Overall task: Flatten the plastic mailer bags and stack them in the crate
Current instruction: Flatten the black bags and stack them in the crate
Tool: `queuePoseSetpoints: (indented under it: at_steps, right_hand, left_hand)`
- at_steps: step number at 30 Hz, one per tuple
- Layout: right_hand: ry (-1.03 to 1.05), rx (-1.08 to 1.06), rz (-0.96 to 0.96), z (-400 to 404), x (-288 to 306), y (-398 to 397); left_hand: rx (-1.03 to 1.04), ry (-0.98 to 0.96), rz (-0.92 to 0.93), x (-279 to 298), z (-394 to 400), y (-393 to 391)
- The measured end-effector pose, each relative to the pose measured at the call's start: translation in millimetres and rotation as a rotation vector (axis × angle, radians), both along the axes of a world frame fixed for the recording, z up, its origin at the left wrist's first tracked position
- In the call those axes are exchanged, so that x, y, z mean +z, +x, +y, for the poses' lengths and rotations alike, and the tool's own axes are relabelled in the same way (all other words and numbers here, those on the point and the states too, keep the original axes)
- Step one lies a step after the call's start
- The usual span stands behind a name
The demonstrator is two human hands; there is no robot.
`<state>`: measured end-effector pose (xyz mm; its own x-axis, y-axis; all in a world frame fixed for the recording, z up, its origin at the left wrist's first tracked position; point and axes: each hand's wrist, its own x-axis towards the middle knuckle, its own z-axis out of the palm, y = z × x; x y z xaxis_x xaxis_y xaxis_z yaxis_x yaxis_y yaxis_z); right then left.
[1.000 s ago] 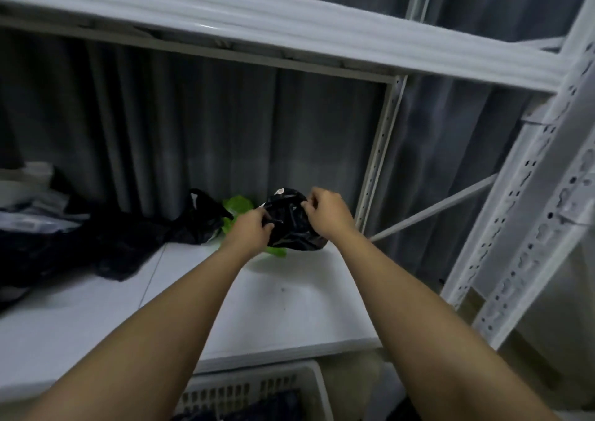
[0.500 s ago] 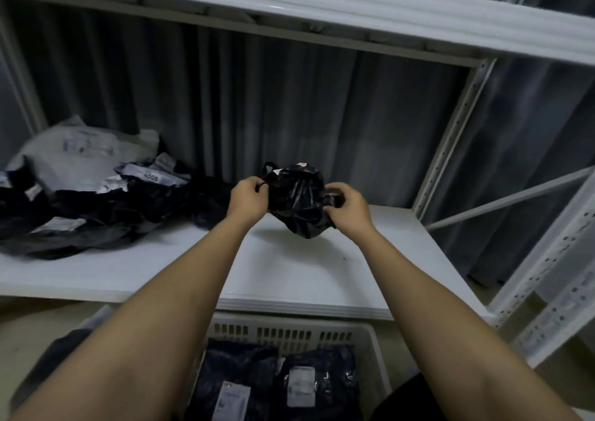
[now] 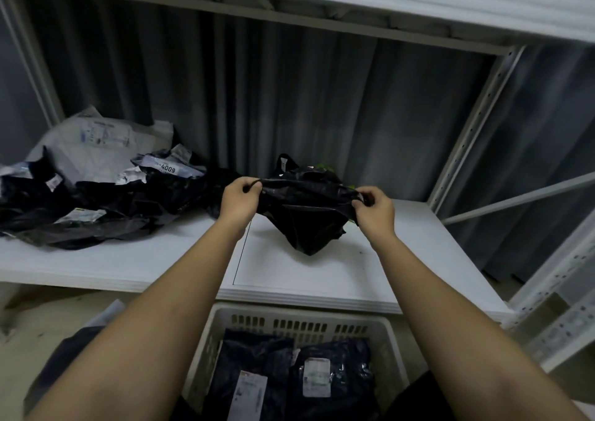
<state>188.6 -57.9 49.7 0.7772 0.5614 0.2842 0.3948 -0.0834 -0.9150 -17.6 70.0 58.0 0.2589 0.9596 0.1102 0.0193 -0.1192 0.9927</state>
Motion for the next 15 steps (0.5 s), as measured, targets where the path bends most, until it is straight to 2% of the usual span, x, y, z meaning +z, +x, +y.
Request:
queuePoseSetpoints:
  at_steps: [4,6,9,12,15]
  right_hand:
    - [0.058,-0.021,-0.126,-6,1,-7]
    - [0.102,-0.083,-0.205,-7,-2,-14]
    - [0.144,-0.17,-0.292,-4,-13,-25]
    - [0.084,-0.139,-0.352,1,-31,-36]
    - [0.001,0.086,-0.359,1,-55,-48]
  left_hand:
    - [-0.042,-0.054,-0.091,-7,2,-4]
    - [0.024,-0.083,0.001,-17,10,-2]
    - [0.067,-0.34,0.143,-29,4,4]
    - [-0.192,-0.475,0.243,-36,-19,15]
    - [-0.478,-0.578,0.219,-43,-45,29]
